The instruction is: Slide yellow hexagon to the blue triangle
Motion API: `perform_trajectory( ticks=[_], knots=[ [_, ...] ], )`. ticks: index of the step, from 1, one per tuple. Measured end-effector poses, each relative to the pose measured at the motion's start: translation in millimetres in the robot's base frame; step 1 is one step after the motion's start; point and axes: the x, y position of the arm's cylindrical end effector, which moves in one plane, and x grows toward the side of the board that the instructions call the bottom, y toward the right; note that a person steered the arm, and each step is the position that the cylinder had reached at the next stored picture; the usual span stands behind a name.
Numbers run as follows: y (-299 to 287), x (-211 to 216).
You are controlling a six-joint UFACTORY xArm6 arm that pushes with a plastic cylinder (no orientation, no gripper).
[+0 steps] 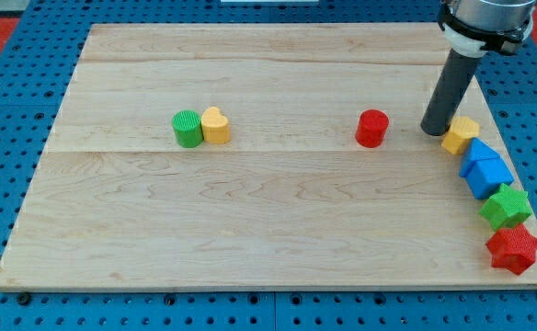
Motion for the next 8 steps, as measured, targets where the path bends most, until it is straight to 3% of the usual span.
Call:
perform_trajectory(
  ticks=[1,2,3,7,8],
  knots=[
    [-53,29],
    [-38,45],
    [-7,43],
    [15,18],
    [-37,11]
  ],
)
